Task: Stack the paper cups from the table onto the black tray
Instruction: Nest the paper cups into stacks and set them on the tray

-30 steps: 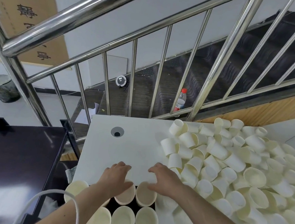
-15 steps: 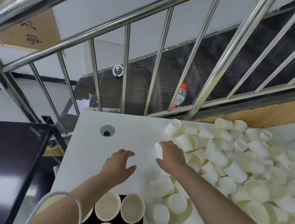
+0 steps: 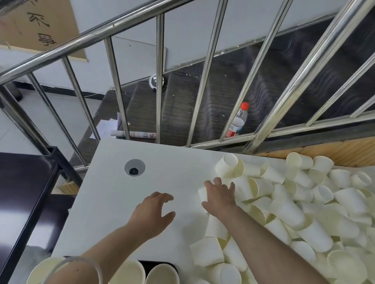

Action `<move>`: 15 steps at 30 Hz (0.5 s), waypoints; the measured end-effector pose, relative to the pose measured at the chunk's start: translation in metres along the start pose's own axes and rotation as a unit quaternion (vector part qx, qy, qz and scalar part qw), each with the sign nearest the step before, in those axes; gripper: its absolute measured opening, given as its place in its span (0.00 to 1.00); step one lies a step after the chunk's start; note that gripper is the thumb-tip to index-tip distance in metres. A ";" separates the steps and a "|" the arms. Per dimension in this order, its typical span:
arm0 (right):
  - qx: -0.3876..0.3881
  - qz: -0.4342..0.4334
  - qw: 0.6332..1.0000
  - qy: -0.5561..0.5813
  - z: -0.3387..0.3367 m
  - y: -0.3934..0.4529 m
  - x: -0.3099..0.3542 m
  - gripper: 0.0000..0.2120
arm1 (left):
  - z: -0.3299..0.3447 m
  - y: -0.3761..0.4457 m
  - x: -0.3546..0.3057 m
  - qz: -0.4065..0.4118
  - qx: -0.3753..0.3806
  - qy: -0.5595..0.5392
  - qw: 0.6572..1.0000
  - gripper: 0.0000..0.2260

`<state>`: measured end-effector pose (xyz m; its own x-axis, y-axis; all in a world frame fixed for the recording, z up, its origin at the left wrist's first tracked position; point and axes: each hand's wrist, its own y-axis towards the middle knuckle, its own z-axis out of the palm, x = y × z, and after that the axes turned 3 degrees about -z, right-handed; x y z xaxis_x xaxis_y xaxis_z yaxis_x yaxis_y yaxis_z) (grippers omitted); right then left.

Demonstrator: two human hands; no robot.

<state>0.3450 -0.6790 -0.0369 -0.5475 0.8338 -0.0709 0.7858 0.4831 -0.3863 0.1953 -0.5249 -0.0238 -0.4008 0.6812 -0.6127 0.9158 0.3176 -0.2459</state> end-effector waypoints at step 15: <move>-0.059 -0.162 0.957 0.233 0.009 -0.042 0.026 0.14 | 0.008 0.006 -0.001 -0.043 0.000 -0.084 0.996 0.28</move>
<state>0.2951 -0.6804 -0.0312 -0.6021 0.6502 0.4635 0.6380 0.7407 -0.2104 0.2015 -0.5295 -0.0307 -0.4673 0.5322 -0.7059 0.8784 0.3698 -0.3027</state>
